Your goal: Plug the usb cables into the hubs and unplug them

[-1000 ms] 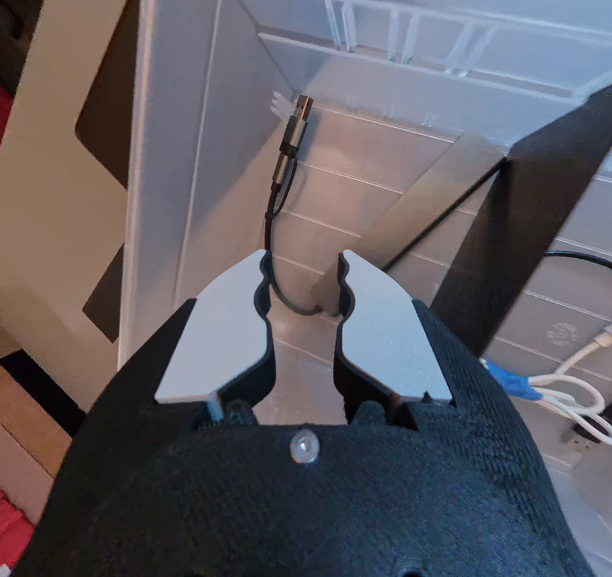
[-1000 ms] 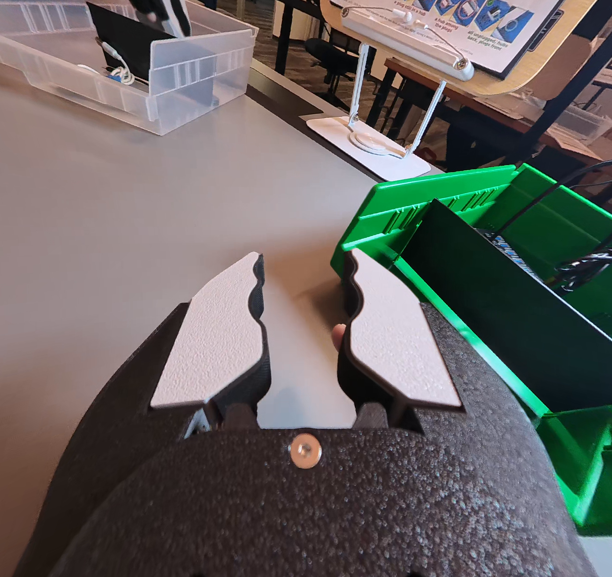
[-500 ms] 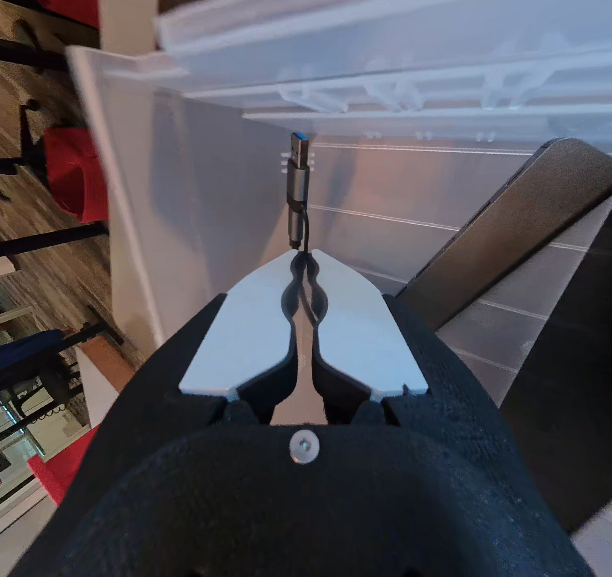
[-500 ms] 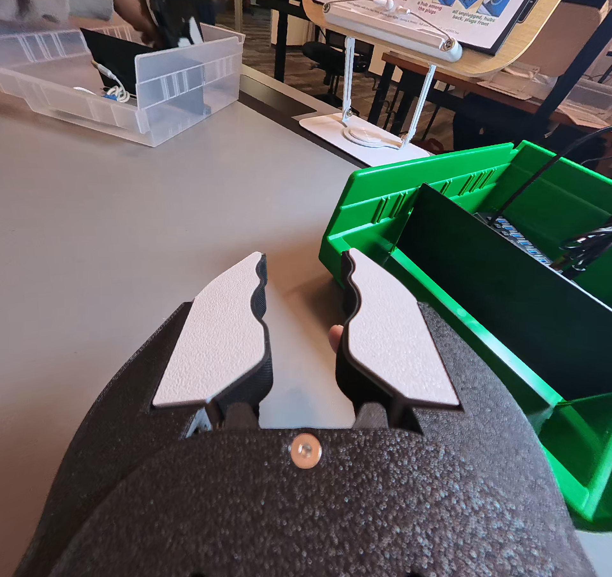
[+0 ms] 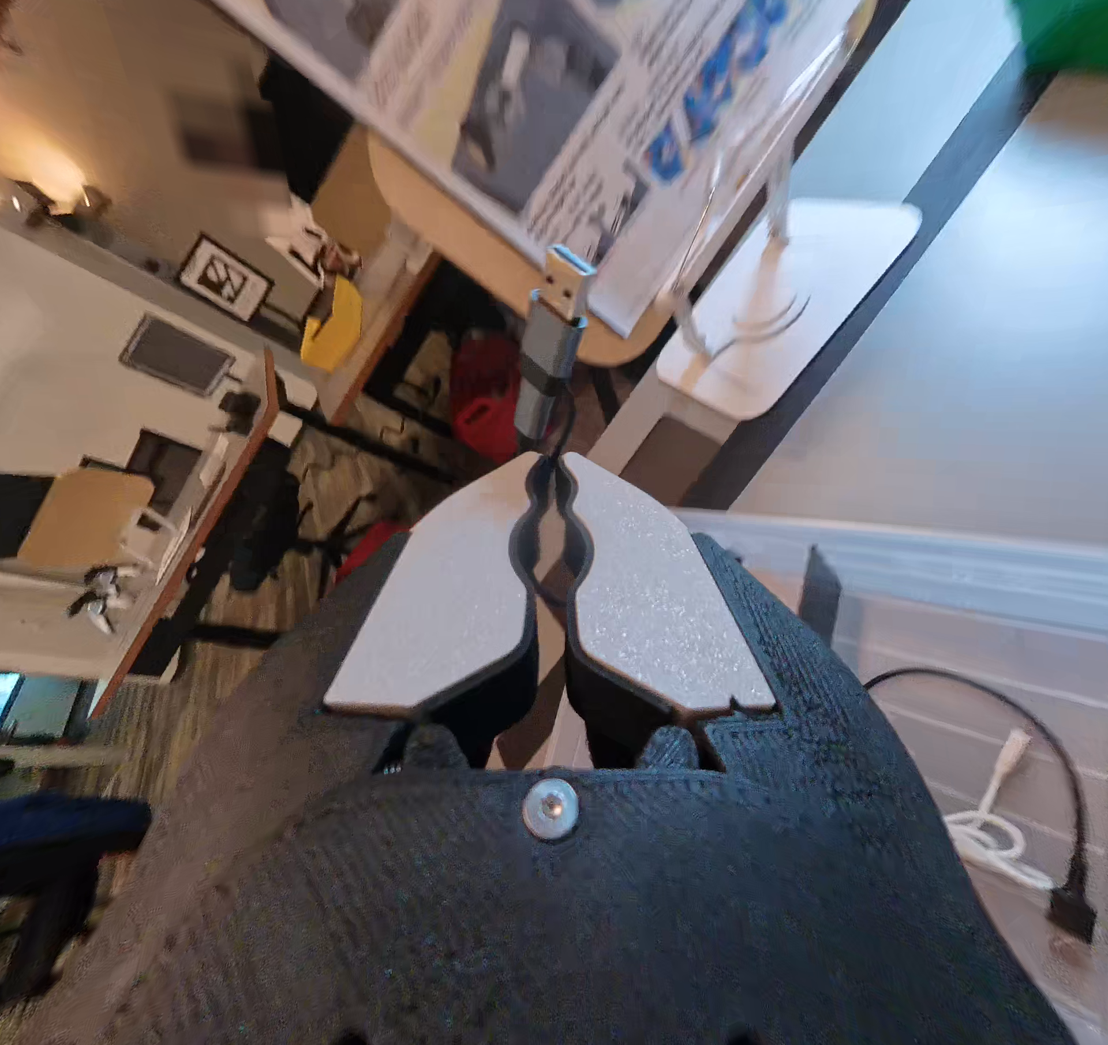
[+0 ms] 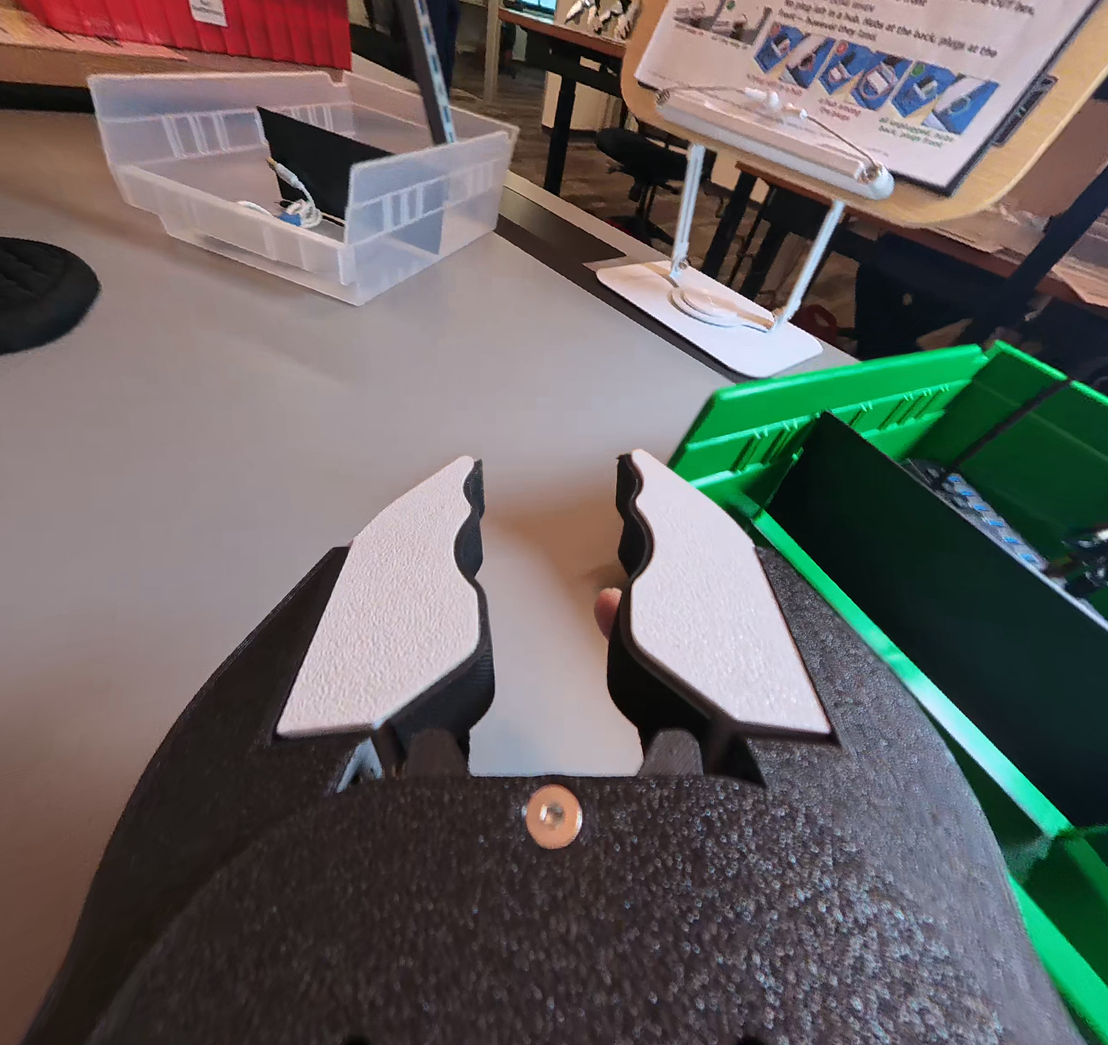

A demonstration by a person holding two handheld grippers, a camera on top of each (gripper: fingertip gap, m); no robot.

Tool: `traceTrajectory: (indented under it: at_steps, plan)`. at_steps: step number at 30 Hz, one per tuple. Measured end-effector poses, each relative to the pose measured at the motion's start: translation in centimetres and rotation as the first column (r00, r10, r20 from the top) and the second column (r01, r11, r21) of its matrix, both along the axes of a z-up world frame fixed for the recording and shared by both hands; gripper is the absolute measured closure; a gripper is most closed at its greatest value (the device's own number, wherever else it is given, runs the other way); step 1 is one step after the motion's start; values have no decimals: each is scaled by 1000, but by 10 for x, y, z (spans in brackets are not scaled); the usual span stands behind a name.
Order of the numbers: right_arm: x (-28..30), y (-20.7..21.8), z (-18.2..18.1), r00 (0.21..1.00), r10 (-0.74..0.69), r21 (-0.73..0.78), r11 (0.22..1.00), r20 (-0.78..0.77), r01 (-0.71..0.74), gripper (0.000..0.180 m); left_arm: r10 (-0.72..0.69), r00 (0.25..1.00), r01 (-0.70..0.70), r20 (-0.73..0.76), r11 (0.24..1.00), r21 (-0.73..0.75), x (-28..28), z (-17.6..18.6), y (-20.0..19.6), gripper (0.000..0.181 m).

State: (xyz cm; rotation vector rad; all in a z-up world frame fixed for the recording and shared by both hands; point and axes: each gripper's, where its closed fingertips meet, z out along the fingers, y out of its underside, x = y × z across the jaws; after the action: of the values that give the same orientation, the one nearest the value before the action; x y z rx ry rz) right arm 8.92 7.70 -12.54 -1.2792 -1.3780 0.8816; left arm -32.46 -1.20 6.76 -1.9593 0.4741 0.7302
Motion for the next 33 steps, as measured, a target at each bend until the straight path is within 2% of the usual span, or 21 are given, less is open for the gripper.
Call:
traceTrajectory:
  at_steps: [1,5,9,11,14,15,17,19,21,23,26,28,30,33]
  plan:
    - [-4,-5,6,1000,19,3,1000,-6,-19,136,-35,999,35,4,999,33,17,12,-1,178]
    - [-25,-28,30,995,96,29,995,-8,-95,128,-180,983,176,16,975,138,91,44,-1,178]
    - [-54,-50,48,988,155,38,987,-15,-155,118,-332,941,306,59,914,265,175,54,-1,179]
    - [-69,-67,49,978,207,-40,977,-10,-207,107,-402,910,354,100,881,315,215,46,1,179]
    - [-87,-96,41,951,309,-271,913,-26,-304,95,-490,858,412,152,835,365,270,24,7,179]
    - [-90,-102,34,943,331,-329,889,-18,-319,99,-513,843,430,162,824,371,285,17,10,179]
    - [-92,-113,18,922,386,-380,855,9,-354,127,-556,812,462,178,798,387,310,5,15,179]
    - [-93,-110,7,928,373,-375,862,12,-341,151,-614,762,500,206,760,416,328,0,19,179]
    - [-91,-102,-3,938,346,-365,877,32,-311,168,-650,718,534,249,743,403,339,-7,20,181]
    - [-88,-100,-7,930,366,-352,876,43,-329,169,-653,720,534,235,737,414,336,-10,20,181]
    - [-82,-94,-5,924,380,-344,875,48,-342,169,-593,763,475,259,785,397,308,-19,30,159]
    - [-77,-86,1,924,381,-378,859,24,-344,169,-555,747,417,365,819,393,283,-27,38,145]
    - [-71,-74,11,924,382,-443,824,-24,-353,169,-536,678,397,503,843,363,266,-40,45,131]
    - [-60,-50,34,915,361,-538,742,-182,-399,169,-556,515,409,652,828,383,251,-64,56,136]
